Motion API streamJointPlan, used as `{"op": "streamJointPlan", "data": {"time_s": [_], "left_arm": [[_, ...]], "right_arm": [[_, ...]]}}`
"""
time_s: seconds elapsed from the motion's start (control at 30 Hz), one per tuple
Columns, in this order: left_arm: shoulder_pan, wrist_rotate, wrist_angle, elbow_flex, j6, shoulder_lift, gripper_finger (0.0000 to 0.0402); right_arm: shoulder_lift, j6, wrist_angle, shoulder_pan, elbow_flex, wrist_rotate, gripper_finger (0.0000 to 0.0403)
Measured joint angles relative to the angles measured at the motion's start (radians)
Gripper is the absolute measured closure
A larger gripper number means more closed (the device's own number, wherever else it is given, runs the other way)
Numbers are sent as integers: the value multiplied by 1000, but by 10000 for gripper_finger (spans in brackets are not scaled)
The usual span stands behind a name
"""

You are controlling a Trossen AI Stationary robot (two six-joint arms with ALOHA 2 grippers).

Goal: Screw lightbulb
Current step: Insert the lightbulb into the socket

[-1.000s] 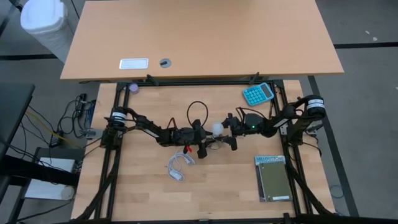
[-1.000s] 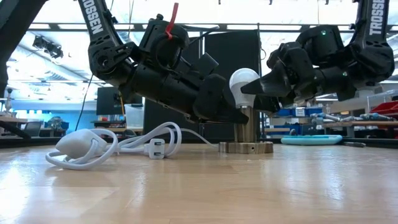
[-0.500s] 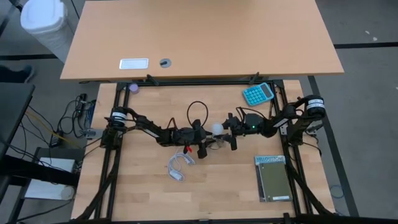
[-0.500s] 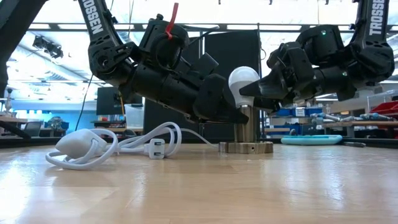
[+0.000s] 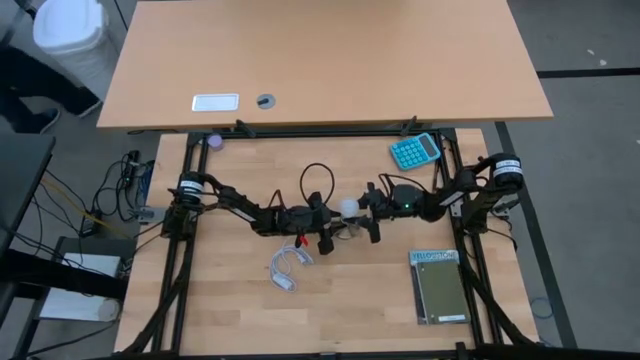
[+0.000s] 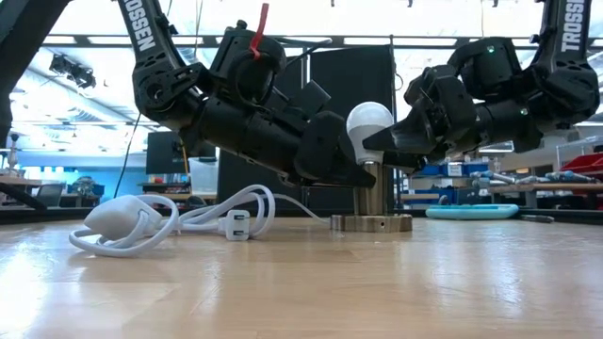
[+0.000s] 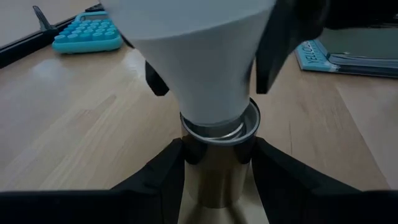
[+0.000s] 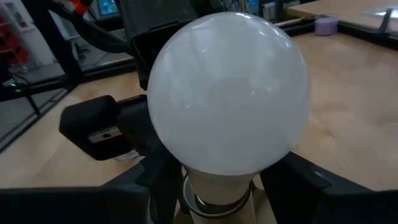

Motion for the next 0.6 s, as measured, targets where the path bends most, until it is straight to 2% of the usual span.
{"op": "streamJointPlan", "data": {"time_s": [0.4,0.6], "left_arm": [[-1,-115,-6,0,-73,0,228],[-1,-132,-5,-1,-88,0,228]], "right_arm": [[0,-65,-34,97,13,216,207],[0,-100,-83,164,46,381,219]]}}
